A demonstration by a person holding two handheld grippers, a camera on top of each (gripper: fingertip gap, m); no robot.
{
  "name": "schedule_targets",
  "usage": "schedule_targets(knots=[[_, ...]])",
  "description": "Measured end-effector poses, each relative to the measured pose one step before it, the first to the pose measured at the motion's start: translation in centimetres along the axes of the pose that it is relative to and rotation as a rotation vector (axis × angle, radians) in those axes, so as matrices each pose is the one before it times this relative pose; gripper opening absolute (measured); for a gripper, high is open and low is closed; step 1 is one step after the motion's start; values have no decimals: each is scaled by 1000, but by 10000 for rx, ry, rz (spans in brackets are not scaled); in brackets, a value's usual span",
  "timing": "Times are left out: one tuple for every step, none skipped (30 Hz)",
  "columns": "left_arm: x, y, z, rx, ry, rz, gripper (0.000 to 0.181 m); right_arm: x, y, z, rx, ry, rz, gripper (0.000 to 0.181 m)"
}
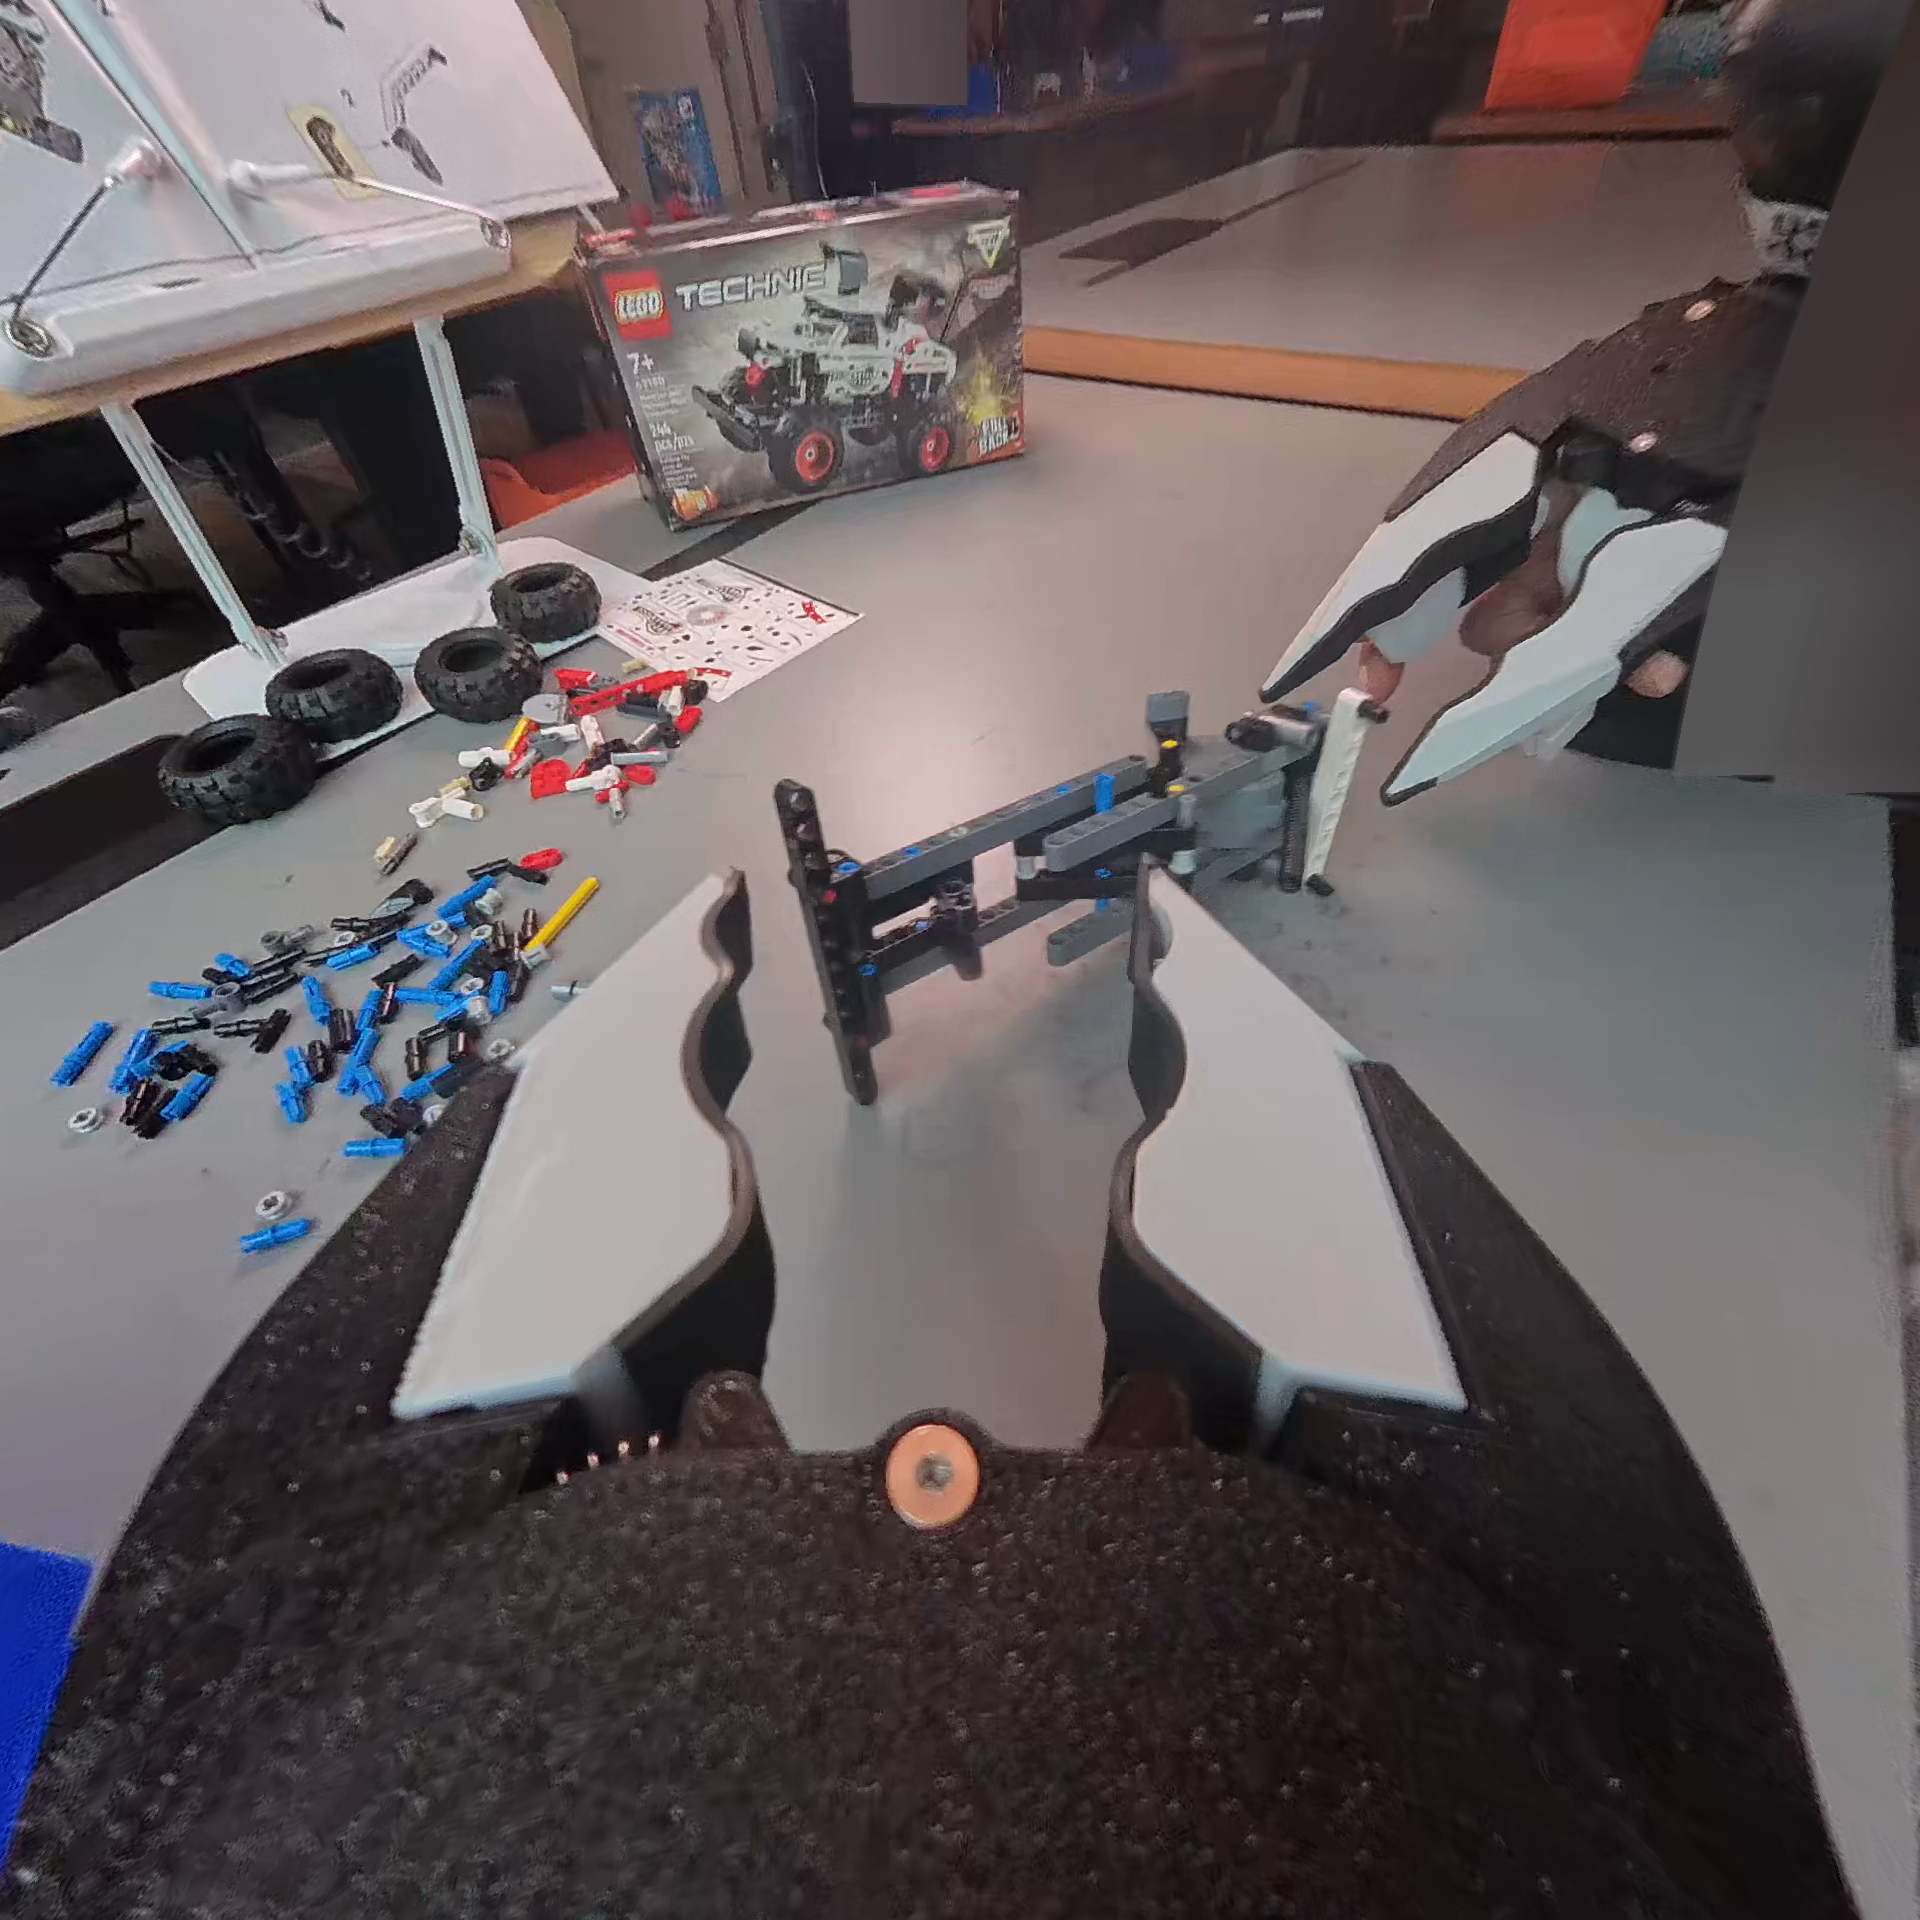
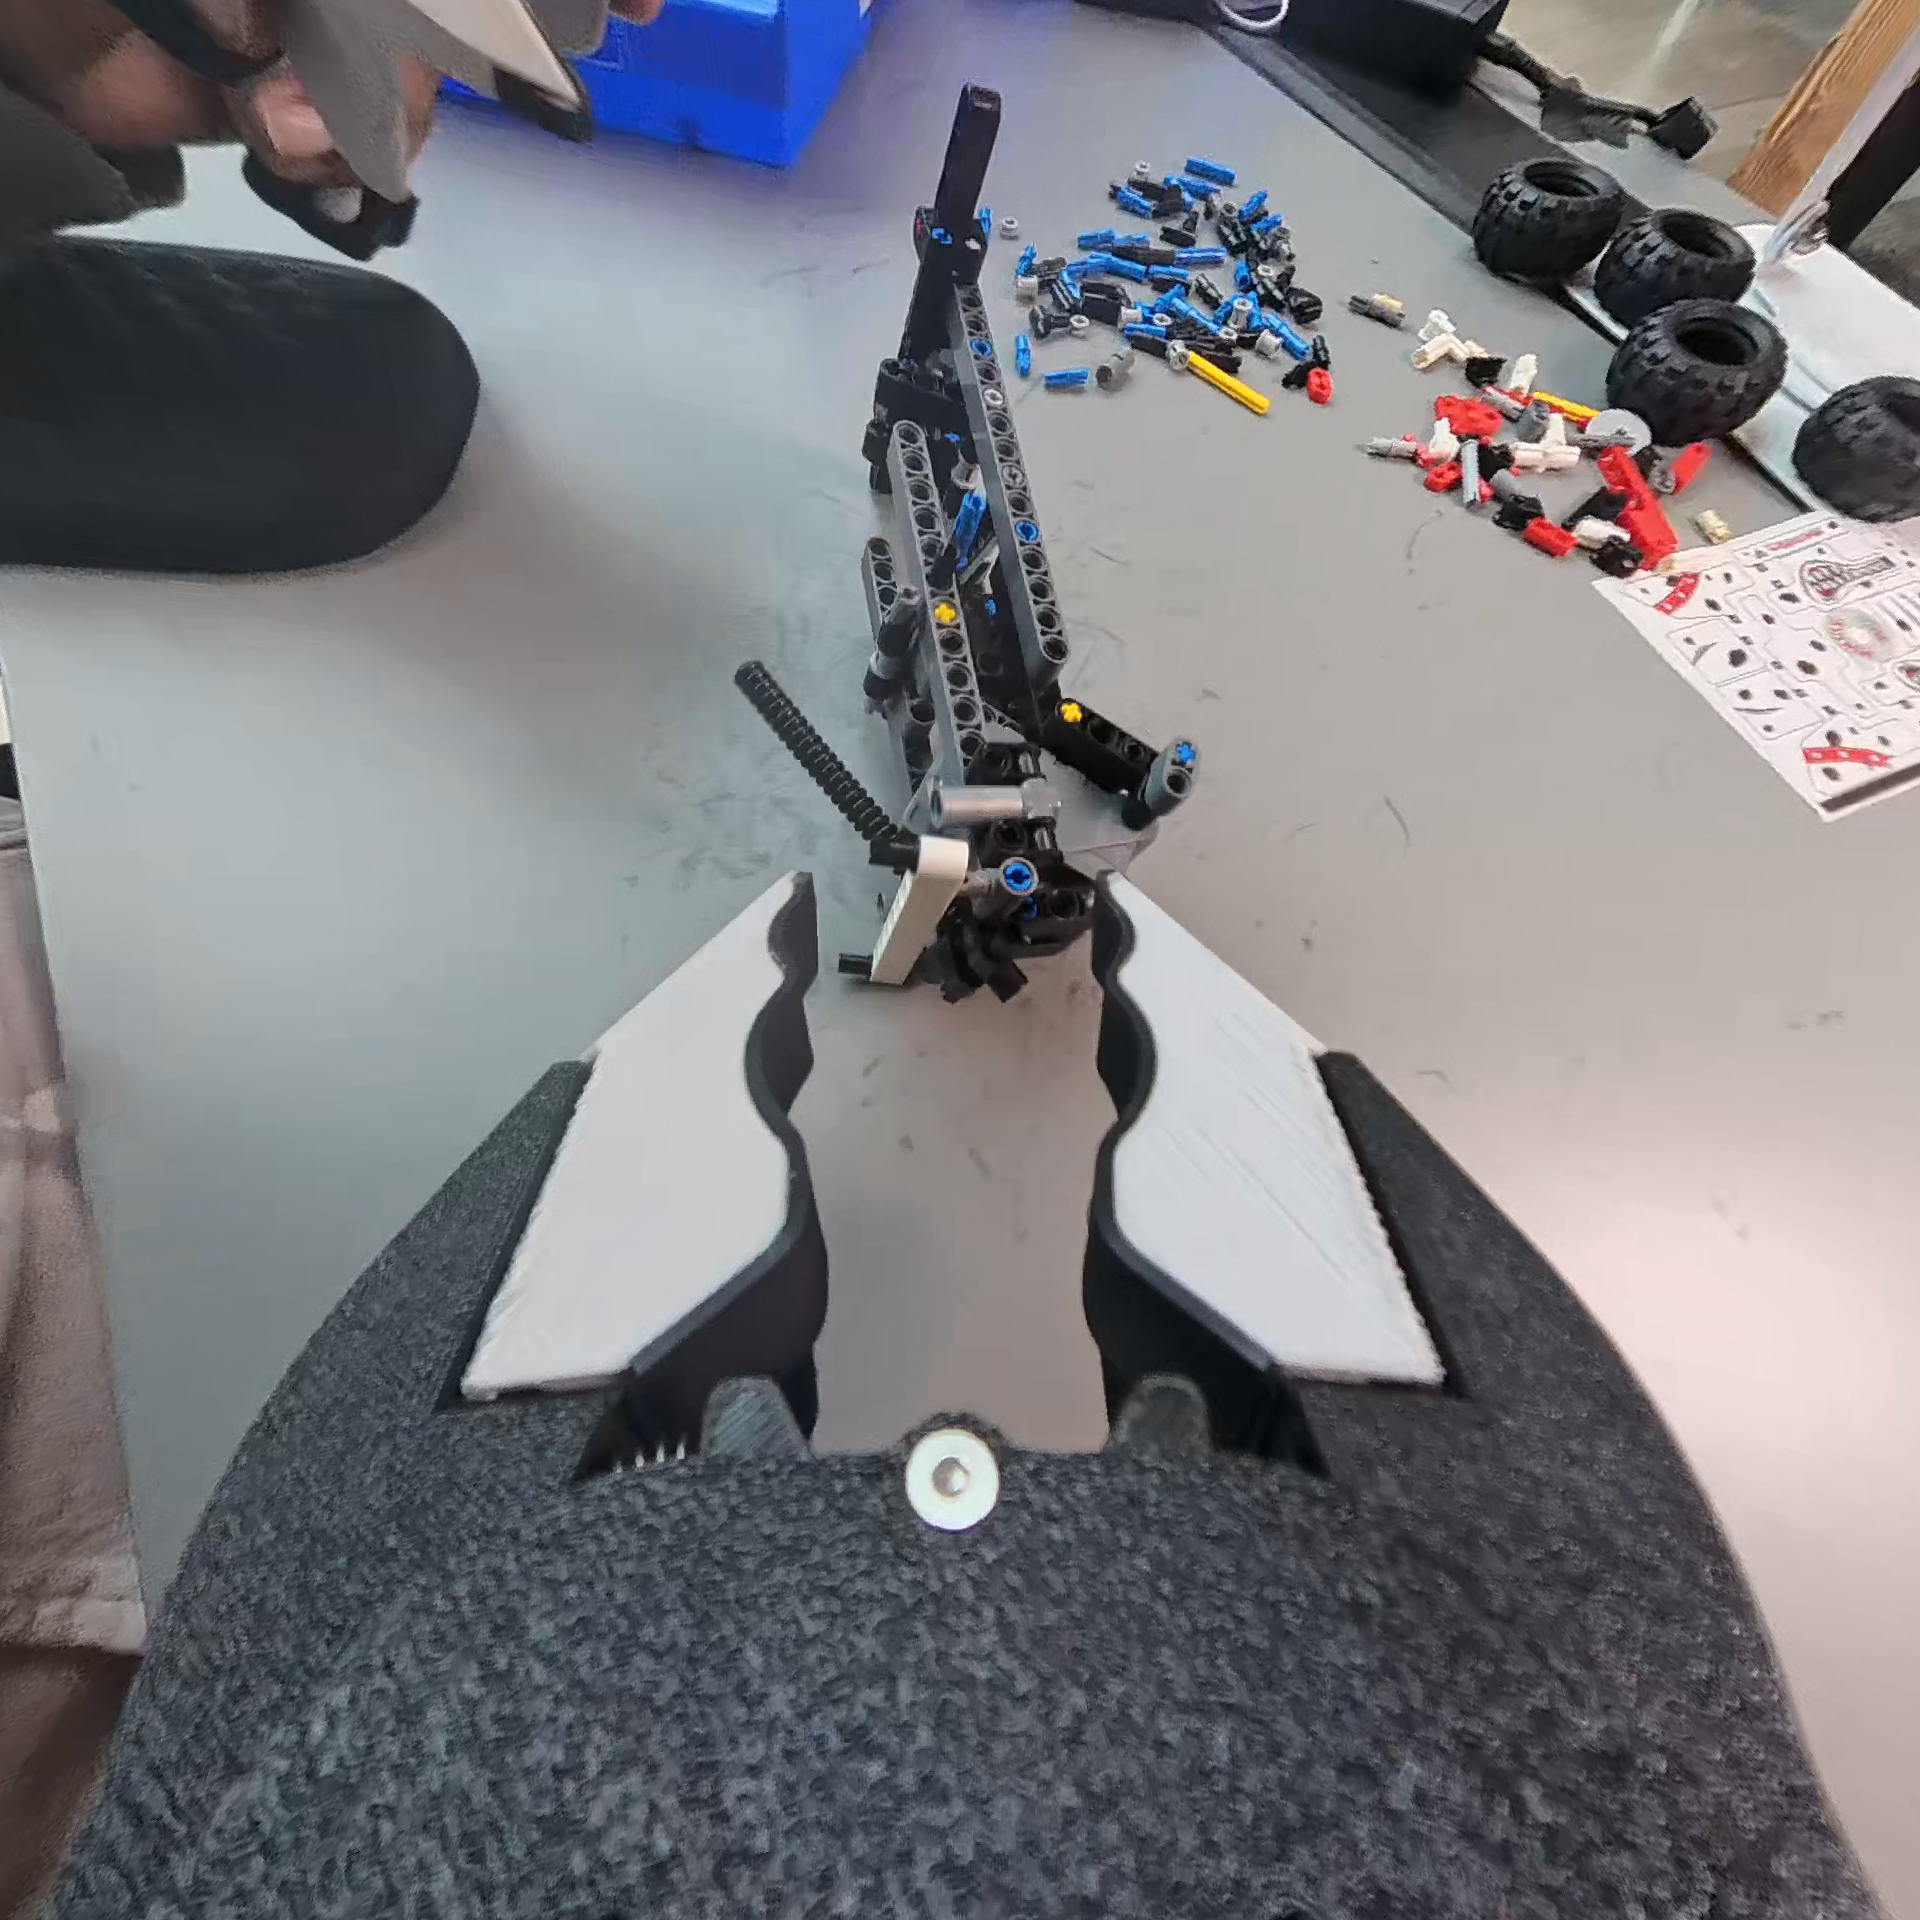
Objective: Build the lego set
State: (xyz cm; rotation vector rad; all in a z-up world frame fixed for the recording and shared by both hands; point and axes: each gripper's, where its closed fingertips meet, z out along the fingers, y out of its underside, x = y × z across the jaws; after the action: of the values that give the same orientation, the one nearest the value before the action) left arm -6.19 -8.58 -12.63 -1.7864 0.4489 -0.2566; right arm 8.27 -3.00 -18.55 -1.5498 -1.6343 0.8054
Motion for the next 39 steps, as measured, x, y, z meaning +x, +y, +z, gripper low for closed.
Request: schedule_targets(knots=[[-807,427,709,-301,20,2,78,279,-124,307,5,76,-10,45],[-718,509,745,-346,117,-91,83,124,57,178,-38,-65,-107,35],[-549,472,774,-328,232,-131,88,46,20,32,7,-148,-80,35],[-488,495,822,-300,266,-91,93,103,152,-83,-68,-198,-103,30],[-395,543,874,-290,304,-60,96,-28,67,-126,-25,-331,8,30],[-176,607,952,-337,371,-70,100,-34,79,-85,-34,-365,60,29],[-50,641,993,-408,370,-50,101,-61,123,-53,-57,-404,51,25],[88,481,948,-343,380,-2,100,-30,-28,-39,79,-431,66,24],[458,185,760,-196,540,-29,90,-15,-37,-57,112,-463,82,24],[628,-11,532,-142,631,-105,78,168,-40,-34,87,-410,266,24],[386,-138,340,-101,460,-128,66,127,-127,-69,84,-468,316,23],[135,-241,193,-24,298,-122,52,84,-219,-112,104,-493,258,23],[-15,-248,123,-2,248,-239,51,193,-155,-105,52,-399,177,23],[-156,-105,106,-66,256,-469,51,261,-127,-106,34,-364,162,23],[-222,-120,86,-58,288,-616,50,289,-294,-123,102,-396,311,23],[-302,-162,58,-4,257,-633,49,378,-339,-128,113,-368,417,23],[-352,-143,53,-12,231,-687,48,289,-320,-121,113,-414,383,23],[-243,-107,51,-42,301,-737,47,189,-276,-134,114,-451,365,23],[-169,-126,38,-34,335,-674,46,214,-330,-137,154,-389,372,23],[-206,-169,11,20,290,-579,45,240,-462,-153,240,-306,345,23],[-196,-162,10,33,266,-527,45,126,-487,-165,247,-333,345,23],[-174,-120,16,24,235,-469,45,29,-490,-153,244,-344,306,23],[-153,-101,36,30,168,-344,45,113,-364,-122,195,-235,209,23],[-147,-87,21,35,79,-217,46,253,-150,-63,94,-96,102,23],[-167,-74,4,30,-9,-118,45,276,12,-6,37,-32,17,23],[-95,-63,-19,24,-46,-26,45,144,97,26,19,-72,2,23],[-74,-17,-23,3,-51,10,45,97,133,61,16,-67,31,23],[-63,8,-13,-7,-43,-4,45,107,149,61,13,-25,11,23],[-37,18,13,-2,-8,-30,45,41,141,23,22,-45,10,23],[-33,33,55,-11,15,-46,46,23,147,11,5,-63,73,23],[-39,28,63,-4,12,-55,45,-11,-2,-61,32,-70,104,23],[-33,-9,80,3,13,-77,46,14,-79,-96,38,-40,34,23],[-30,-22,76,5,18,-83,46,48,-51,-93,12,-21,26,23],[-32,-18,62,7,8,-68,46,67,-13,-80,-12,-27,55,23],[-44,-19,56,4,-1,-58,46,55,-18,-41,8,-54,99,23],[-31,-13,24,8,6,-41,46,30,-38,-30,18,-62,101,23],[-26,-9,13,16,11,-35,46,31,-17,-8,14,-51,85,23],[-34,-5,1,12,8,-38,46,34,-36,-10,17,-43,77,23],[-27,11,6,6,0,-33,46,38,-48,-14,22,-43,81,23]])
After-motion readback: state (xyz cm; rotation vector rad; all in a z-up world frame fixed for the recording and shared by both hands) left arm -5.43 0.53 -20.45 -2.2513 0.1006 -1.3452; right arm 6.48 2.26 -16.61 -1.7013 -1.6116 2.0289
